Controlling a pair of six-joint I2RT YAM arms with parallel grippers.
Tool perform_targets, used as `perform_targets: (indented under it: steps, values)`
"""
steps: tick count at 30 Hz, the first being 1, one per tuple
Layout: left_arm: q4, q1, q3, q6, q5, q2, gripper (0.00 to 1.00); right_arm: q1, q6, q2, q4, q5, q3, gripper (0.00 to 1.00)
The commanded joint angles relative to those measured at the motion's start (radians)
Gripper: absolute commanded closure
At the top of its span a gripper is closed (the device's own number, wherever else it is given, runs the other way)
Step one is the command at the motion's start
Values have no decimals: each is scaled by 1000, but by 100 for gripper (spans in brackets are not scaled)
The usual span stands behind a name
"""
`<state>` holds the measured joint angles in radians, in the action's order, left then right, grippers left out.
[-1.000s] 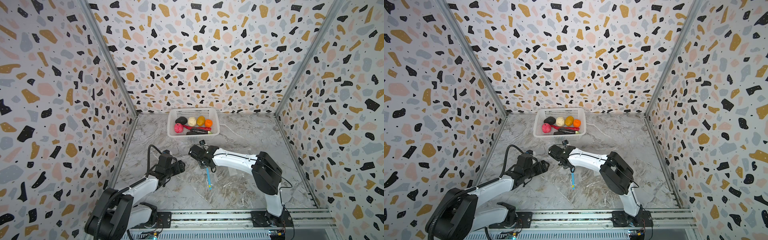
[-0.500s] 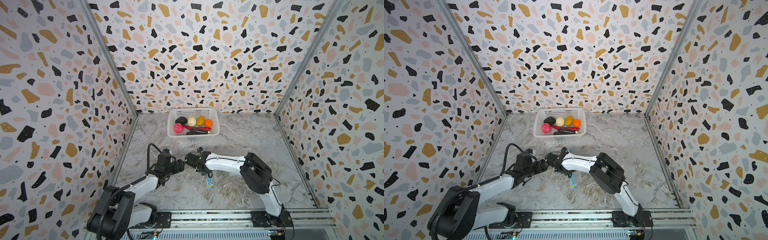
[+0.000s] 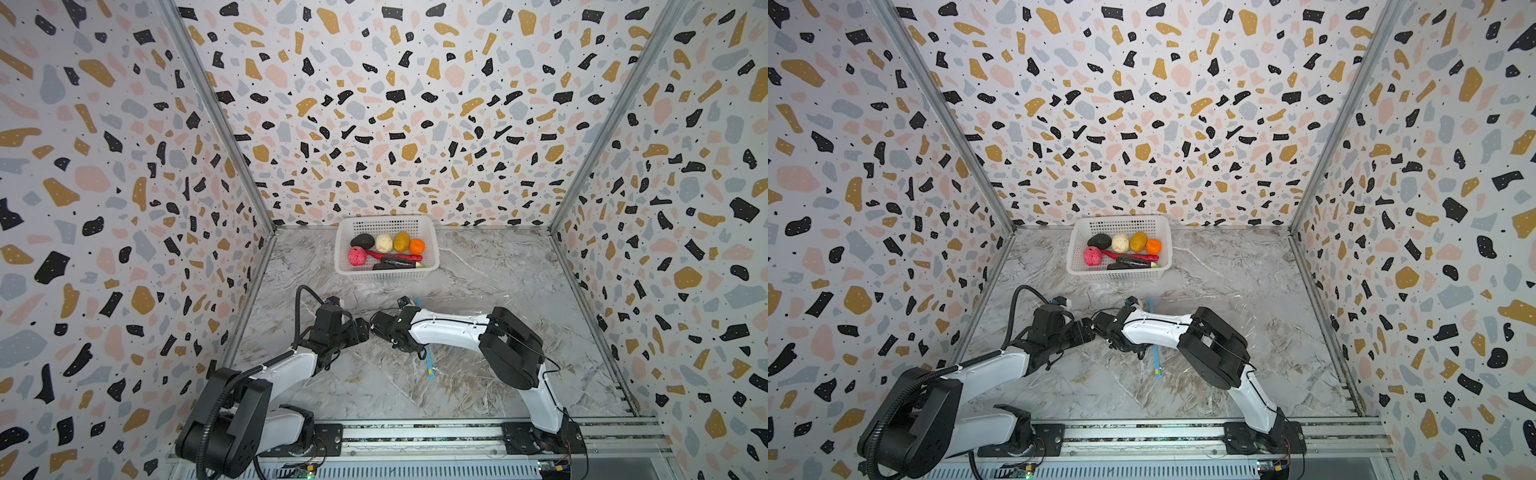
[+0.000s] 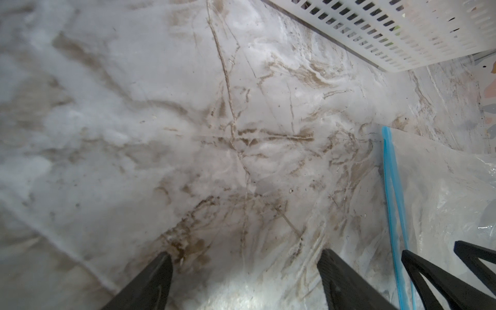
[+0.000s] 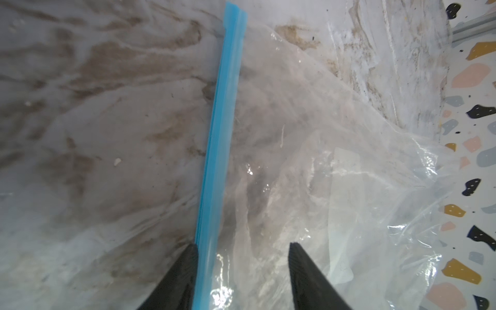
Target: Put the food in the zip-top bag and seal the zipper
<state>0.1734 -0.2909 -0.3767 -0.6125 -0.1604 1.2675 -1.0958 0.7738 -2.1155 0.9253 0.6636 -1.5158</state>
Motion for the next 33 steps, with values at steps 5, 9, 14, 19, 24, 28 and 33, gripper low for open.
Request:
perform_targets:
  steps: [5,9,14,19,24,28,33]
  values:
    - [-71,6,7,10,-21,16,11,-26,88,-18,104,96,31,58]
    - [-71,6,7,13,-23,15,11,-36,126,-21,138,132,31,63]
    - [-71,6,9,11,-23,7,11,-35,154,5,133,152,71,73]
    - [-71,6,9,11,-25,1,11,-23,172,13,100,161,141,75]
    - [-71,6,9,10,-26,-3,11,-16,215,-23,109,183,179,71]
    - [-70,6,12,10,-28,-8,11,-16,249,-25,130,198,185,72]
    - [-66,6,15,7,-30,-10,11,0,209,38,58,184,228,85]
